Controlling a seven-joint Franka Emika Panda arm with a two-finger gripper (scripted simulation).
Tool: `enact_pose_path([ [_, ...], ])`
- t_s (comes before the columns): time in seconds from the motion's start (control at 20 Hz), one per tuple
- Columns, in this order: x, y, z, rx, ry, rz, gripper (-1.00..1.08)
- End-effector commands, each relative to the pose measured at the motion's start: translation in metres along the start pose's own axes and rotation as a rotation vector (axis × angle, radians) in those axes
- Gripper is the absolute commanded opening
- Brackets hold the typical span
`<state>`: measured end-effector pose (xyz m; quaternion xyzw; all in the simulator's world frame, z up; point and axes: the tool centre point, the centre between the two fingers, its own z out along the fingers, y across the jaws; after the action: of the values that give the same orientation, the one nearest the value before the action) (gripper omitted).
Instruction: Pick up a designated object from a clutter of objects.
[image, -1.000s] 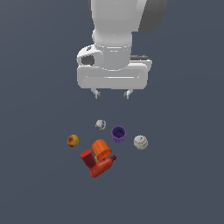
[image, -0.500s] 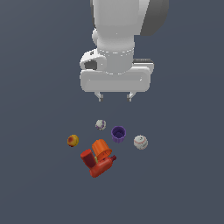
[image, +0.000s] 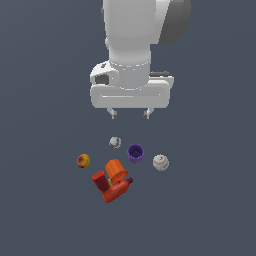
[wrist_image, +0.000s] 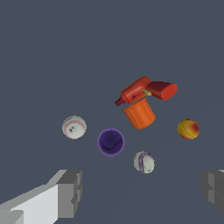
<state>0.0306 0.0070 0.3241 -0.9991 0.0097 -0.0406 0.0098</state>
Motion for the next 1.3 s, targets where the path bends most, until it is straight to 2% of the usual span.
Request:
enact_pose_path([
  [0.0,0.003,0.008,0.009,0.001,-0.004,0.01,1.0],
  [0.35,0.016,0.048,0.053,0.005,-0.019,0.057,1.0],
  [0.65,0.022,0.106,0.115,0.001,-0.038,0.122,1.0],
  [0.95,0.015,0.164,0.176,-0.011,-0.058,0.184,1.0],
  [1.25,0.004,0.202,0.216,-0.023,-0.071,0.222,1.0],
])
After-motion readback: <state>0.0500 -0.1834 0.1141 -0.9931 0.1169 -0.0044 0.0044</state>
